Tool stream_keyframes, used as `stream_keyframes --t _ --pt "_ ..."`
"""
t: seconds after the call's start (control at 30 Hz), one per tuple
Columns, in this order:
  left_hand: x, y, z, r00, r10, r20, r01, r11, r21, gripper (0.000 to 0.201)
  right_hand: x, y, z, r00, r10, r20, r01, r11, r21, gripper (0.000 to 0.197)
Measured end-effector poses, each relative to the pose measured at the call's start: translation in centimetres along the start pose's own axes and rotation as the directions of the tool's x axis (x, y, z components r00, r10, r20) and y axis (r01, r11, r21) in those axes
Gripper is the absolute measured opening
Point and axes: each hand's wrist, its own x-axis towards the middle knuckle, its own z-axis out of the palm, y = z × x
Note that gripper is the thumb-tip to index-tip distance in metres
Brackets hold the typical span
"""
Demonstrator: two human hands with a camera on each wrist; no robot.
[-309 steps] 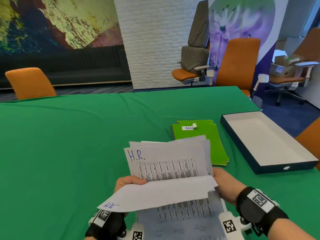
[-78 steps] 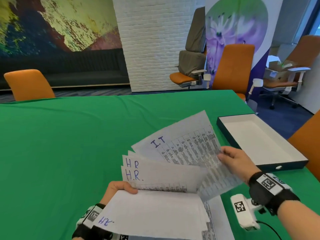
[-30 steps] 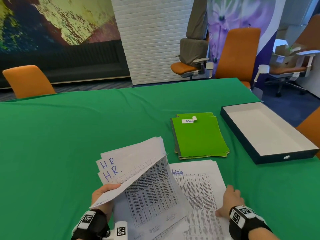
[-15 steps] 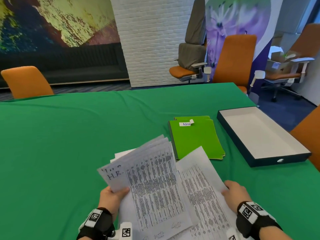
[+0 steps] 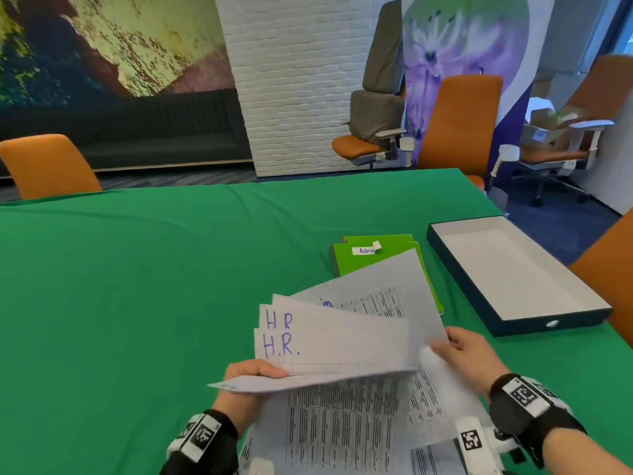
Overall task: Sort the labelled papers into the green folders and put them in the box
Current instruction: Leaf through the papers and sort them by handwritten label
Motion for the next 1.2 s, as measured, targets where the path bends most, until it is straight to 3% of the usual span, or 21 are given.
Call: stream_keyframes --t 0.17,0.3,0.47,0.53,0.6,0.7,0.77,0.83,0.9,1.0,1.07,1.13,1.2 --pt "-0.4 0.9 1.5 0.982 0.032 0.187 -0.008 0.992 -0.128 0.032 -1.0 -1.6 0.4 0.993 -0.010 0.114 0.008 1.000 0.018 0.031" --pt "0.0 1.0 2.2 0.976 0.083 0.202 -0.045 0.981 -0.188 0.057 -2.2 -3.2 0.8 0.960 -0.036 0.276 0.059 0.995 -0.077 0.031" --pt "1.1 0.4 2.0 0.984 0.088 0.155 -0.054 0.976 -0.211 0.052 -3.8 -5.1 1.3 0.918 -0.024 0.397 0.039 0.999 -0.032 0.024" --pt "1.1 0.3 1.9 0.987 0.081 0.139 -0.051 0.977 -0.206 0.037 -3.9 -5.3 1.8 0.908 -0.016 0.419 0.030 0.999 -0.026 0.022" --pt "0.8 0.5 1.9 0.989 0.101 0.104 -0.080 0.978 -0.195 0.006 -3.5 -4.8 2.2 0.912 0.005 0.409 0.020 0.998 -0.056 0.020" --pt "1.2 -0.1 1.0 0.987 0.160 0.000 -0.159 0.984 -0.076 0.041 -2.2 -2.1 2.8 0.932 0.070 0.356 -0.020 0.990 -0.143 0.017" --pt "1.4 -0.9 -0.6 0.989 0.132 -0.064 -0.137 0.987 -0.083 0.034 -1.5 0.6 3.5 0.961 0.114 0.252 -0.021 0.938 -0.346 0.020" --pt "1.5 -1.6 -2.4 0.998 0.052 -0.039 -0.057 0.984 -0.169 0.009 -1.5 3.1 4.2 0.966 0.225 0.126 -0.136 0.858 -0.496 0.059" --pt "1.6 -2.3 -3.9 0.998 0.009 -0.058 -0.022 0.975 -0.222 0.004 -2.0 4.6 5.0 0.941 0.336 0.047 -0.246 0.772 -0.587 0.096" --pt "2.0 -3.9 -6.1 0.983 0.012 -0.184 -0.026 0.997 -0.074 0.037 -2.6 5.9 6.0 0.934 0.358 -0.015 -0.264 0.657 -0.706 0.117" --pt "1.7 -4.0 -6.9 0.979 0.017 -0.202 -0.012 1.000 0.024 0.025 -2.4 6.2 6.5 0.929 0.369 -0.039 -0.292 0.664 -0.689 0.119" --pt "1.7 -4.1 -7.4 0.976 0.014 -0.220 -0.028 0.998 -0.061 0.025 -2.2 6.2 6.3 0.919 0.392 -0.039 -0.326 0.703 -0.633 0.112" --pt "1.3 -3.7 -7.7 0.975 0.000 -0.223 -0.032 0.990 -0.139 0.030 -1.8 6.1 5.5 0.913 0.407 -0.009 -0.330 0.725 -0.604 0.090"
